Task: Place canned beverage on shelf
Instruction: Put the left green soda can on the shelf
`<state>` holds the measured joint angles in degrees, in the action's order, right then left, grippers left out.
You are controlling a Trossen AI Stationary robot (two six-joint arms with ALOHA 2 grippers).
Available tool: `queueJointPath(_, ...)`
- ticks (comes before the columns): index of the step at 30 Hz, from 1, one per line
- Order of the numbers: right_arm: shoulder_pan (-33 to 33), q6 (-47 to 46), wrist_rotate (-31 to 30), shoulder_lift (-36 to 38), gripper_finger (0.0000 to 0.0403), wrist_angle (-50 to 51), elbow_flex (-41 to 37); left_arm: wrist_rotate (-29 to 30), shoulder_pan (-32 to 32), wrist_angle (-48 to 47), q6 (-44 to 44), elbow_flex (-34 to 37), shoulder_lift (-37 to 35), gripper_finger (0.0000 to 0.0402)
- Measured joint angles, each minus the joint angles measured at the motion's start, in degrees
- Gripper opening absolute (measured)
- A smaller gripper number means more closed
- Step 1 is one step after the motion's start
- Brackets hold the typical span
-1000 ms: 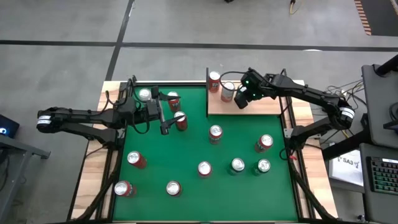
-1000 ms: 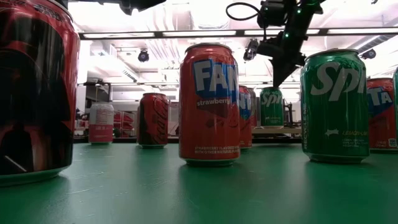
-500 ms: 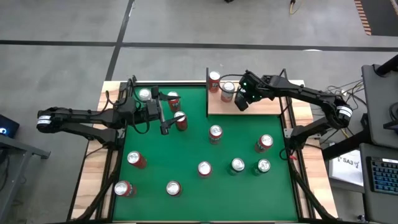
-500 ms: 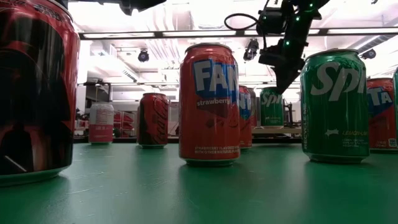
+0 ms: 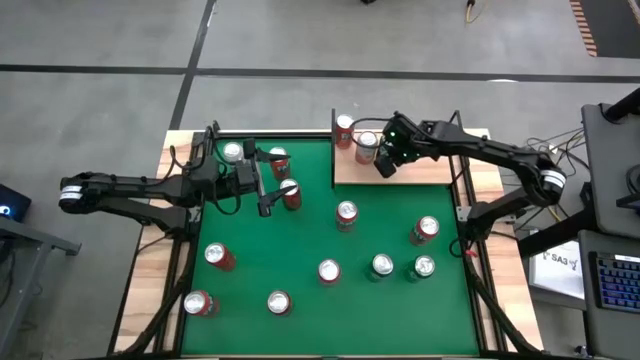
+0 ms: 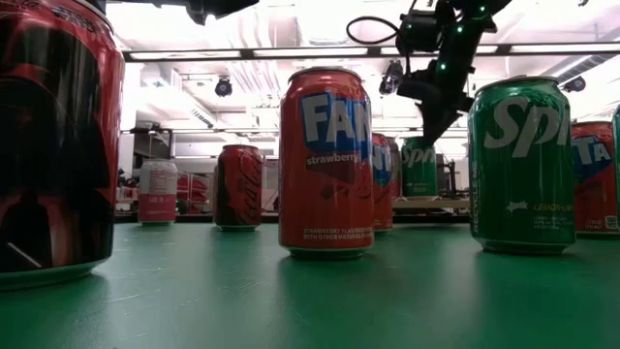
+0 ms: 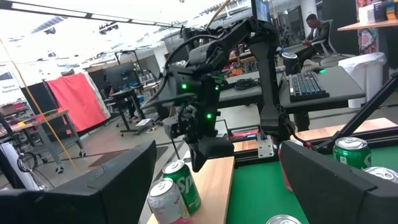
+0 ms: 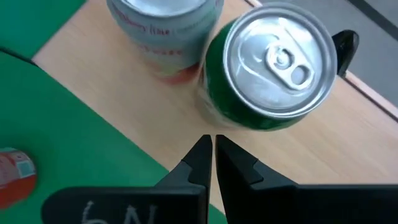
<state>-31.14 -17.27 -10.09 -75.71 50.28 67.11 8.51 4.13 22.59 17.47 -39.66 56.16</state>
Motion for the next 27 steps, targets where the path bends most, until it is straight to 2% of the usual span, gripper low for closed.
queueJointPath(3,0.03,-0.08,-0.40,0.85,0.0013,-2.16,0.59,-0.02,0.01,0.00,-0.10,0.00,0.00,0.0327)
queueJointPath(7,0.00,-0.05,-0.88,1.52,0.0013,-9.87,0.90,-0.01,0.02,0.04,-0.19,0.00,0.00,0.0327)
queueJointPath(11,-0.03,0.51,-4.90,0.54,0.0013,-15.80,0.54,0.00,0.02,-0.03,-0.19,0.00,0.00,0.0326)
queueJointPath(18,-0.67,0.60,-5.88,-1.96,0.0013,-13.67,0.33,-0.02,0.00,-0.27,-0.19,0.00,0.00,0.0327)
queueJointPath(27,-0.24,-0.14,-5.83,-1.58,0.0013,-12.83,0.33,-0.02,0.02,-0.34,-0.19,0.00,0.00,0.0327)
